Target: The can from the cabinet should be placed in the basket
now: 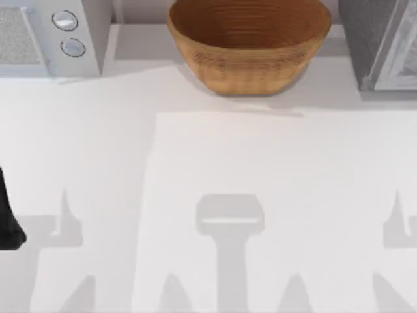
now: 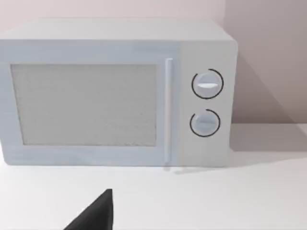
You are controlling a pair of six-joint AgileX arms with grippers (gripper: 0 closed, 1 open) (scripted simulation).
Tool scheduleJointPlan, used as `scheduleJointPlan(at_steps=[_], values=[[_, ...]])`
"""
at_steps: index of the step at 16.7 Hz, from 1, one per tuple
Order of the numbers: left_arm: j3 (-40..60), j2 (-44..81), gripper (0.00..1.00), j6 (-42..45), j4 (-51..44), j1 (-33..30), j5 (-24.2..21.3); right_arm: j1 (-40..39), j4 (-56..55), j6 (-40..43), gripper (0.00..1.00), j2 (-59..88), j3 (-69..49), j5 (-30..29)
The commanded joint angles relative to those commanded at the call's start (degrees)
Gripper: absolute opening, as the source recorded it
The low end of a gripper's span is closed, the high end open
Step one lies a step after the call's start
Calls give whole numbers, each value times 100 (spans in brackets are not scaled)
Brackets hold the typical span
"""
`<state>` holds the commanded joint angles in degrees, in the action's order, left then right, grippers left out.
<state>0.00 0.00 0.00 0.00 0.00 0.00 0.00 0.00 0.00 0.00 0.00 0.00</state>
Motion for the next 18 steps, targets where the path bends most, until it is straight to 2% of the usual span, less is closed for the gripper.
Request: scheduleJointPlan(at_steps=[4, 7, 11, 18], values=[[0, 0, 100, 0, 0, 0, 0, -25, 34, -5, 100, 143, -180, -21], [0, 0, 100, 0, 0, 0, 0, -114, 192, -15, 100, 713, -901, -104], [0, 0, 100, 0, 0, 0, 0, -292, 594, -25, 100, 2003, -2547, -299], [0, 0, 100, 0, 0, 0, 0, -668, 1527, -40, 100, 4863, -6251, -730]])
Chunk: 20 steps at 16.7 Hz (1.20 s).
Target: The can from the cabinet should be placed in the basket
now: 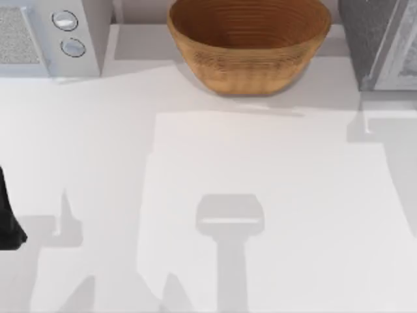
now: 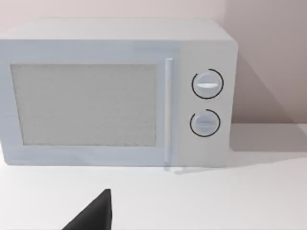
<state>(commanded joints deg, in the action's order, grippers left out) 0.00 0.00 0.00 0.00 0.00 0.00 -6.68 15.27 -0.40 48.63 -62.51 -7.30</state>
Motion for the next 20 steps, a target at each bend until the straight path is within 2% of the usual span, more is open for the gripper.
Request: scheduleJointPlan(at_steps=[4, 8, 20], values=[[0, 0, 100, 0, 0, 0, 0, -196, 464, -15, 100, 1440, -1937, -213], [0, 0, 100, 0, 0, 0, 0, -338, 767, -38, 100, 2412, -3286, -352], [0, 0, 100, 0, 0, 0, 0, -286, 785, -26, 100, 3150, -4076, -348]])
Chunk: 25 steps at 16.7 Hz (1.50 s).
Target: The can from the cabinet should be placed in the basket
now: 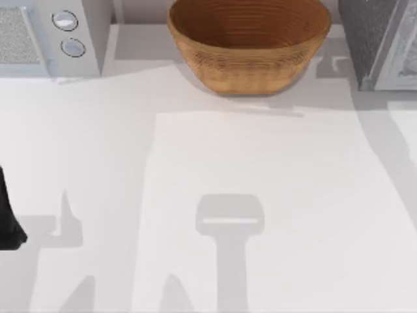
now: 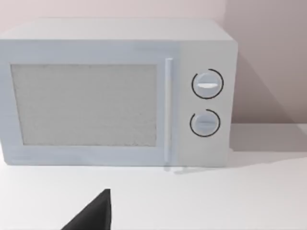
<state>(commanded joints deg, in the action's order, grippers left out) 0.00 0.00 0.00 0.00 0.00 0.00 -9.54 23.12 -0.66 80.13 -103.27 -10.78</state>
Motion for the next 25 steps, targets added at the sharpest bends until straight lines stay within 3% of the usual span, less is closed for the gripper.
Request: scheduleJointPlan(at_steps=[6, 13, 25], values=[[0, 0, 100, 0, 0, 0, 0, 210, -253, -4, 100, 1247, -993, 188], [0, 0, 100, 0, 0, 0, 0, 214, -268, -6, 100, 1401, -1151, 203], [0, 0, 100, 0, 0, 0, 0, 372, 119, -2, 100, 2906, -3068, 327]])
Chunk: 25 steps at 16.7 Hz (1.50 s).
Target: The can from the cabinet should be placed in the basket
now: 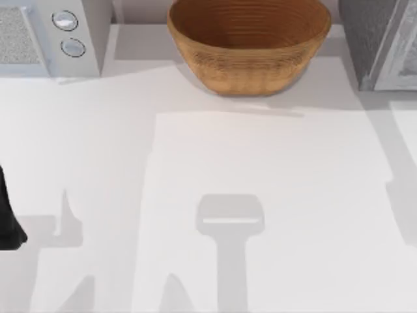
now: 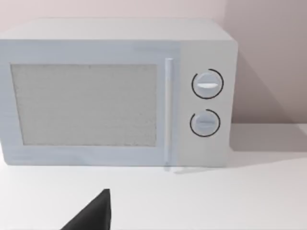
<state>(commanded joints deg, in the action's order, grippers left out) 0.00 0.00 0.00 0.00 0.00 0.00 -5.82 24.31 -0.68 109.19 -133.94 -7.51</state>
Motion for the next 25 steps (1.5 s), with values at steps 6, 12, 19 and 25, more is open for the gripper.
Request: scheduleJointPlan(at_steps=[6, 12, 19, 25], values=[[0, 0, 100, 0, 0, 0, 0, 0, 0, 0, 70, 0, 0, 0], [0, 0, 100, 0, 0, 0, 0, 0, 0, 0, 25, 0, 0, 0], [0, 0, 100, 0, 0, 0, 0, 0, 0, 0, 0, 0, 0, 0], [0, 0, 100, 0, 0, 0, 0, -13, 9, -8, 0, -20, 7, -4]])
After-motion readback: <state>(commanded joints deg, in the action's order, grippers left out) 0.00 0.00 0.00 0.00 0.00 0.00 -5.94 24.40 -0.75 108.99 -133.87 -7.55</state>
